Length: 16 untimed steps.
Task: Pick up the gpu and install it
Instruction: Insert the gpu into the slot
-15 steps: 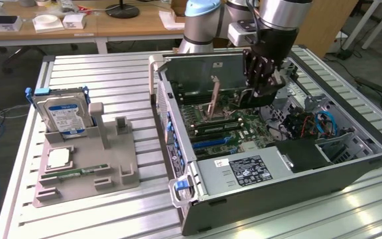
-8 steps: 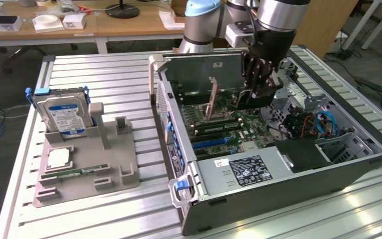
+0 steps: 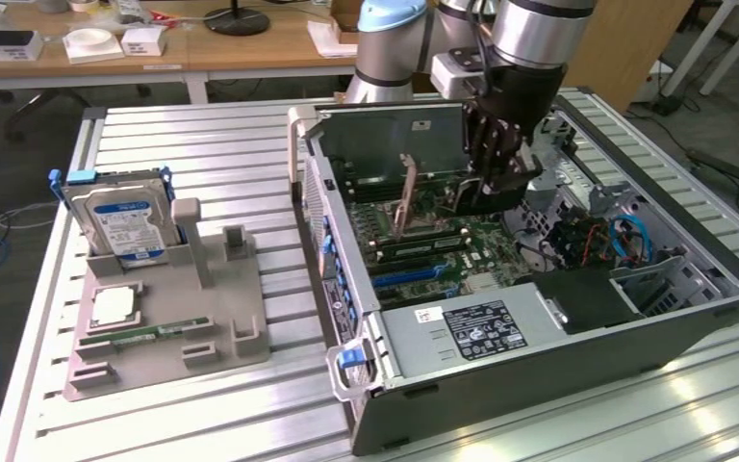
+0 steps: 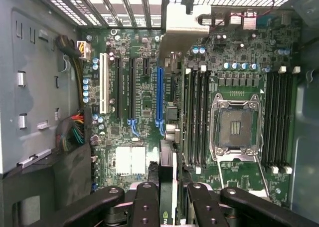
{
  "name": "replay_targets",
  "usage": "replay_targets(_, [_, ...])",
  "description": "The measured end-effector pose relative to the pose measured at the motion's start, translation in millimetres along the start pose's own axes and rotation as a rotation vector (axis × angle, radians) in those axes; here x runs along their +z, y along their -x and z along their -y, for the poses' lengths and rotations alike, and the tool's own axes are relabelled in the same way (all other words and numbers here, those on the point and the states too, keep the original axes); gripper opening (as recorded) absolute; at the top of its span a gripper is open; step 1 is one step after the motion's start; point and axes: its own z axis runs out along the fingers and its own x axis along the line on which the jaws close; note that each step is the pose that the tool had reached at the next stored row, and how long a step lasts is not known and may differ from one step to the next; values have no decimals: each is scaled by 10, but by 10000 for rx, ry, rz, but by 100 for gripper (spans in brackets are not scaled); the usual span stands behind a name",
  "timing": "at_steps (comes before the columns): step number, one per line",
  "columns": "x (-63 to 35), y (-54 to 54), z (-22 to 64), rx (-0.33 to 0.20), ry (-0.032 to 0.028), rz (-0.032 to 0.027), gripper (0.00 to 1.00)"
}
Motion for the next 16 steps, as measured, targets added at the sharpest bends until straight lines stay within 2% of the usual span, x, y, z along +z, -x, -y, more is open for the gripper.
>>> replay_targets(3, [47,-4,-2,0,0,-11,26])
replay_targets(7, [63,-4,-15,0,3,-25,26])
replay_targets(16, [107,-2,-19,0,3,-13,26])
